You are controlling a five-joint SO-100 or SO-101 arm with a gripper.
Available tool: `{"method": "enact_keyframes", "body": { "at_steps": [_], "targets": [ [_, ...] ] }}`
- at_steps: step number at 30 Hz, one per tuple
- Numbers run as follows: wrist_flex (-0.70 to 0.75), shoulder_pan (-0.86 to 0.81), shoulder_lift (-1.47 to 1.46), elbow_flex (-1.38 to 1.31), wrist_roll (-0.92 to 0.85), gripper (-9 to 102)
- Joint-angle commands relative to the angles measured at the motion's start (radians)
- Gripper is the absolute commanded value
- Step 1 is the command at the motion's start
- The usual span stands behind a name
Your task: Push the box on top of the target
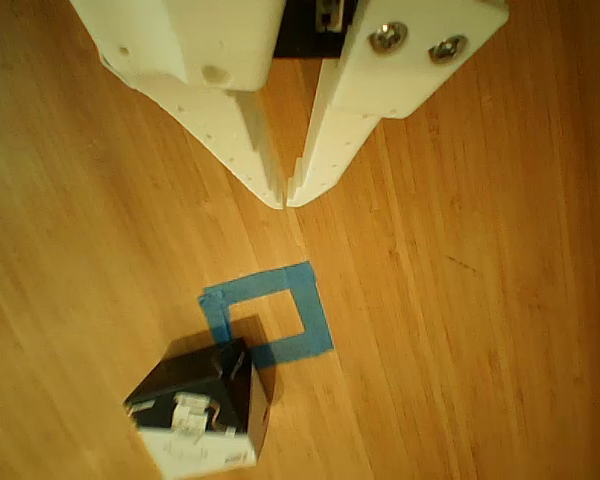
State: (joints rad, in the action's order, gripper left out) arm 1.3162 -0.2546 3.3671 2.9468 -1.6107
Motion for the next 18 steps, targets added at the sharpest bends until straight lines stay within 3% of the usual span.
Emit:
{"method": "enact_keyframes", "body": {
  "at_steps": [1, 12, 18],
  "targets": [
    [-0.008, -0.023, -0.048, -0.084, -0.003, 0],
    [0.020, -0.044, -0.686, -0.632, 0.031, 0],
    [0.009, -0.069, -0.946, -0.868, 0.147, 0]
  ]
}}
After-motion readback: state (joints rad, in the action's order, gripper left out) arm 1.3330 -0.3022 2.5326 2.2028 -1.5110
